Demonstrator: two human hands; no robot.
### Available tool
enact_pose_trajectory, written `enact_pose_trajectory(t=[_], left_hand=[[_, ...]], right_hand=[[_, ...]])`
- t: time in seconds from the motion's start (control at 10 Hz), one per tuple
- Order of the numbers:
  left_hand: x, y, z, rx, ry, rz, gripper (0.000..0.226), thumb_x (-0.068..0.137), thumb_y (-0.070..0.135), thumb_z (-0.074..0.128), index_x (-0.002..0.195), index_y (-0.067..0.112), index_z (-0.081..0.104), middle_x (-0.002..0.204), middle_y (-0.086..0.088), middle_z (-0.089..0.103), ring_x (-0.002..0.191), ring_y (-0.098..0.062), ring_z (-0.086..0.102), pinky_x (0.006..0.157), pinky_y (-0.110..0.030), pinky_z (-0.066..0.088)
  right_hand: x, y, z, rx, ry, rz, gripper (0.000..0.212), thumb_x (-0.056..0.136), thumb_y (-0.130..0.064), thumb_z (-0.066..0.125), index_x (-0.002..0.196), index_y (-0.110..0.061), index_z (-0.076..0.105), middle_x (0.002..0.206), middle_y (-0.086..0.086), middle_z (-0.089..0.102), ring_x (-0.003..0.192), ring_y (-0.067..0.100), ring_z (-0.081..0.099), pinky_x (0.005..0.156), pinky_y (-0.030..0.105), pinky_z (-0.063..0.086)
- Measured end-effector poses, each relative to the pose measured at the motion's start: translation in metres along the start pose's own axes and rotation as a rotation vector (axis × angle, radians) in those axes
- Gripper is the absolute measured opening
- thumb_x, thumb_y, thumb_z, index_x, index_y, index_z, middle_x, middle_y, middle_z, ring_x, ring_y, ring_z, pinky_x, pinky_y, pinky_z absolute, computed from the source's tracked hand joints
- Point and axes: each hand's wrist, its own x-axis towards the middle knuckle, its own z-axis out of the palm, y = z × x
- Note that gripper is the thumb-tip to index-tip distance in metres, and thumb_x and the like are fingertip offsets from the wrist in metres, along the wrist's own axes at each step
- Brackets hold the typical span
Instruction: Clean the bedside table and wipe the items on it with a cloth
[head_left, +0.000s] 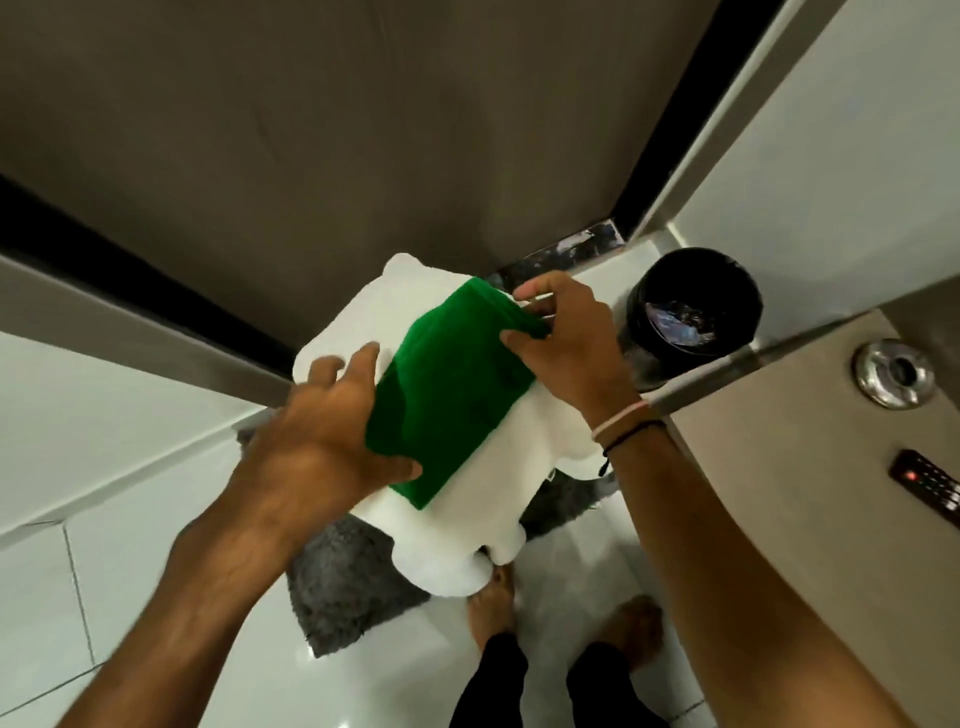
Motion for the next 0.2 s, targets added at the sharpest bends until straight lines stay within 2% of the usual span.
enact_pose_trajectory(t=[0.1,0.2], left_hand=[[0.003,0.029,-0.009,0.003,0.154,0.142,0.104,0.071,0.049,0.081,0.152,0.036,0.018,0.157,-0.001,0.028,0.139,-0.029,0.038,0.106,-0.053,0.044],[-0.003,0.076,-0.021,0.021,0.254,0.317,0.091,0.077,0.051,0.074,0.151,0.036,0.024,0.158,0.003,0.030,0.141,-0.026,0.037,0.106,-0.049,0.043]], right_hand=[[-0.009,0.001,-0.021,-0.007,0.072,-0.101,0.041,0.081,-0.012,0.079,0.118,-0.009,0.064,0.114,0.009,0.067,0.102,0.020,0.062,0.093,0.032,0.051],[-0.019,0.004,-0.062,-0.063,0.204,-0.174,0.049,0.086,-0.018,0.076,0.131,-0.007,0.060,0.127,0.011,0.062,0.118,0.026,0.058,0.103,0.034,0.045]])
